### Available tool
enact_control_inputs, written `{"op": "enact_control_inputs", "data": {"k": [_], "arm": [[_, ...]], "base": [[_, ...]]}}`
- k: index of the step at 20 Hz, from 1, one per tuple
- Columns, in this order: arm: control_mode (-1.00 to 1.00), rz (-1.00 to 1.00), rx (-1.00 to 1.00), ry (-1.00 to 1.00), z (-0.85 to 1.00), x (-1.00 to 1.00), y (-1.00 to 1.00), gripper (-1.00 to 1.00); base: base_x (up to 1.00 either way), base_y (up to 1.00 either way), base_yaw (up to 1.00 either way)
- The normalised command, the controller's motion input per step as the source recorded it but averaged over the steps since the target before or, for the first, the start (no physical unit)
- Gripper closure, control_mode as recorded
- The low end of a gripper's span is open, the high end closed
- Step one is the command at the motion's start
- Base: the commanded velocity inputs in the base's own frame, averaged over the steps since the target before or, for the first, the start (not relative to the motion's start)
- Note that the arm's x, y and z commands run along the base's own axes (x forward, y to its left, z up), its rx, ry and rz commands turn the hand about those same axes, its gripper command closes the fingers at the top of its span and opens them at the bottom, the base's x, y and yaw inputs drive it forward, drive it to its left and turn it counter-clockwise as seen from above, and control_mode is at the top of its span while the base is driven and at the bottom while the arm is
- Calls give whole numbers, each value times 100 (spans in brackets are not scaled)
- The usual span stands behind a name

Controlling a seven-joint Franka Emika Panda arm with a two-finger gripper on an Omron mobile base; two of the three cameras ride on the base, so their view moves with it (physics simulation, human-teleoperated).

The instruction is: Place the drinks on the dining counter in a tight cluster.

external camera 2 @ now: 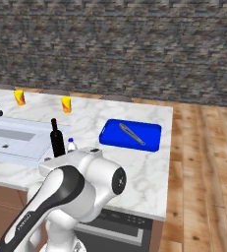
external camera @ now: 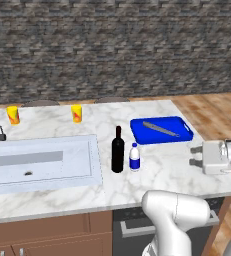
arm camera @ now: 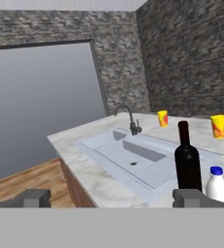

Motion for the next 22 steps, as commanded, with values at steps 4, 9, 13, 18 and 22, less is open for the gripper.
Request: {"op": "enact_control_inputs", "data": {"k": [4,9,13,18,22], "arm": [[-100,0,0,0,2,-3,-1,-100],[-100,0,0,0,0,0,0,-100],[-100,0,0,0,0,0,0,-100],[100,0,0,0,0,-7,0,-100],[100,0,0,0,0,0,0,-100]], "base": [[0,0,0],[0,0,0],[0,0,0],[-9,1,0],[-58,1,0]]}}
